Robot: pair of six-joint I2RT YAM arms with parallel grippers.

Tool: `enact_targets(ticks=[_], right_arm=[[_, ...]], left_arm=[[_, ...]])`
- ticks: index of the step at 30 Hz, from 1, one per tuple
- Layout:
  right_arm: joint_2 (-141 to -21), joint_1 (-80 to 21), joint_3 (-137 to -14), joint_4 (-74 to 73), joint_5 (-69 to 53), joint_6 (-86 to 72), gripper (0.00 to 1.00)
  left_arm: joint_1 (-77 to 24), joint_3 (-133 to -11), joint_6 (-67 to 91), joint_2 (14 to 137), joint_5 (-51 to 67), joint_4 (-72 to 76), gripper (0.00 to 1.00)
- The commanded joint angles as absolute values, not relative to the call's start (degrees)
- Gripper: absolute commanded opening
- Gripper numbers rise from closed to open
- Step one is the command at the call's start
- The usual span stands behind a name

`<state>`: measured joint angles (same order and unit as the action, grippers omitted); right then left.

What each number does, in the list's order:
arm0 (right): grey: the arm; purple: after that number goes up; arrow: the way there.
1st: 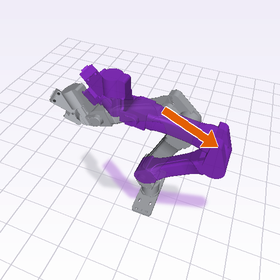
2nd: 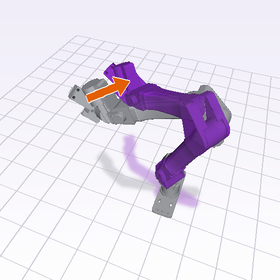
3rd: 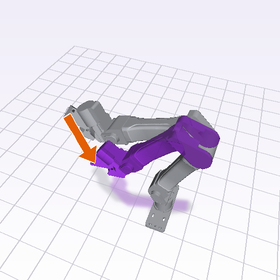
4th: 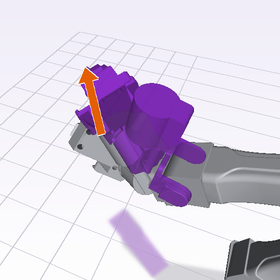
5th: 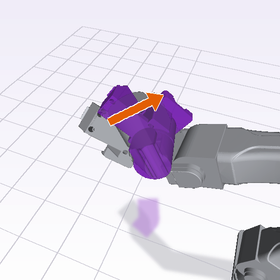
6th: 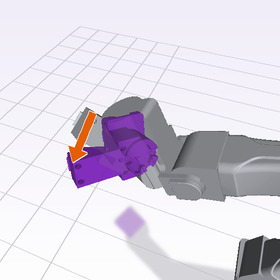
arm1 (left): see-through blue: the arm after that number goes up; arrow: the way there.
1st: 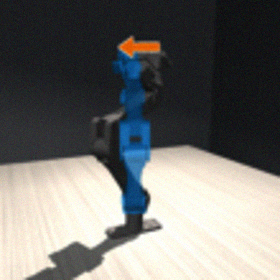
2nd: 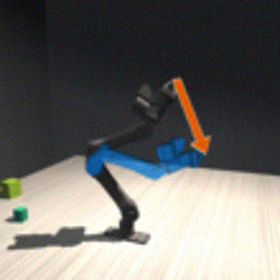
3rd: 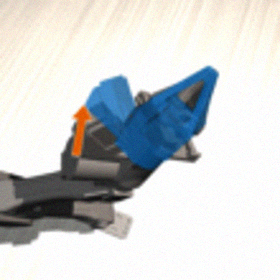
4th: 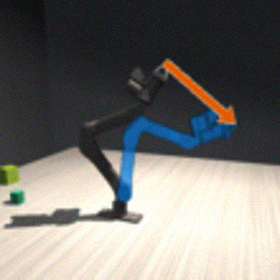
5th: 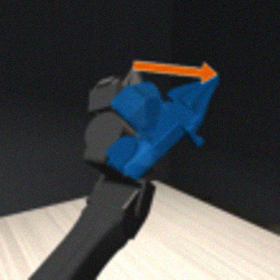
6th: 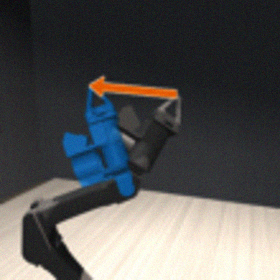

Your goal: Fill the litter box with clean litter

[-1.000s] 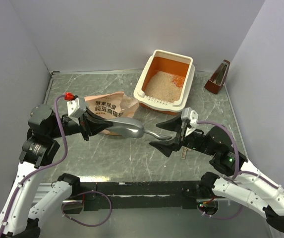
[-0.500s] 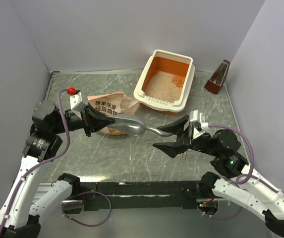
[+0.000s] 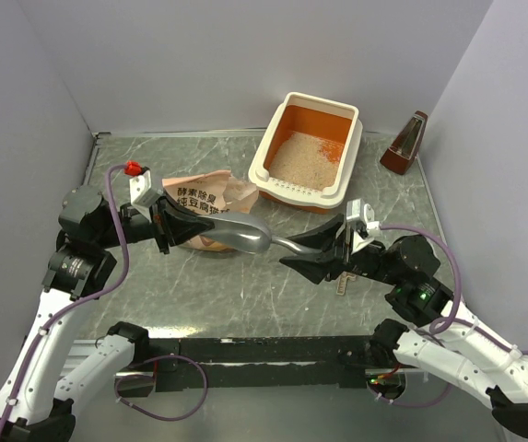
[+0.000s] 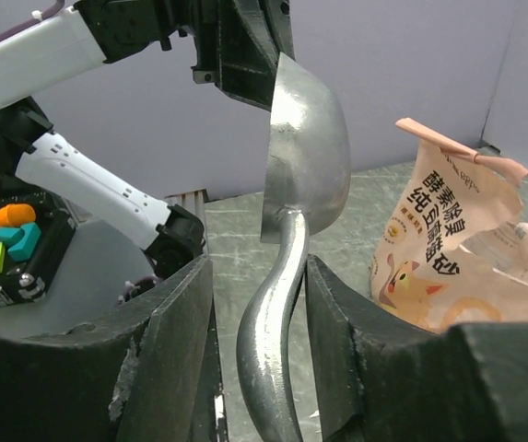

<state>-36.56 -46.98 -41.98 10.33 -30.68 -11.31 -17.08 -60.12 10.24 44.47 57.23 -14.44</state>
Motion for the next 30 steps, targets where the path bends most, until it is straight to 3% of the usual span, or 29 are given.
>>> enact_targets(ticks=[1,5,7,8,10,12,14,17,23,30], right_arm=[[-36.7,-46.8,-42.4,14.2,-31.7,-11.5,0.46],[-36.6,-46.7,-42.1,14.4,-31.3,-11.7,0.31],[-36.6,-46.7,-42.0,14.3,-30.9,-11.7,0.04],[-36.6,-46.7,-42.0,13.9,-30.7,-11.5,0.00],[-36.5,-46.7,-41.8,13.7,-29.8,-11.4,0.00],[-36.1,-46.8,-42.0,12.9,-28.8,-11.3,0.00],[-35.9,-46.6,-42.5,11.1,-28.0,-10.5,0.00],[-35.6,-46.5,-44.7,8.2,-26.3,-8.4,0.00],[-35.5,-45.9,-51.2,0.5,-20.9,-5.3,0.00],[-39.3,-44.8,-59.7,-9.8,-10.4,-3.9,0.00]], left_arm=[[-17.2,-60.3,10.5,44.0,57.8,-11.5,0.01],[-17.2,-60.3,10.3,43.9,58.0,-11.9,0.01],[-17.2,-60.2,10.3,43.8,58.1,-12.0,0.01],[-17.2,-60.2,10.2,43.8,58.0,-12.0,0.01],[-17.2,-60.0,10.2,43.8,58.0,-11.8,0.01],[-17.2,-59.9,10.0,43.9,57.8,-11.9,0.20],[-17.2,-59.9,9.3,44.1,57.2,-12.3,0.49],[-17.2,-60.6,7.3,44.4,55.1,-14.3,0.64],[-17.2,-60.3,3.3,43.2,40.6,-15.2,0.81],[-17.2,-62.9,-2.1,46.2,26.4,-16.3,0.84]])
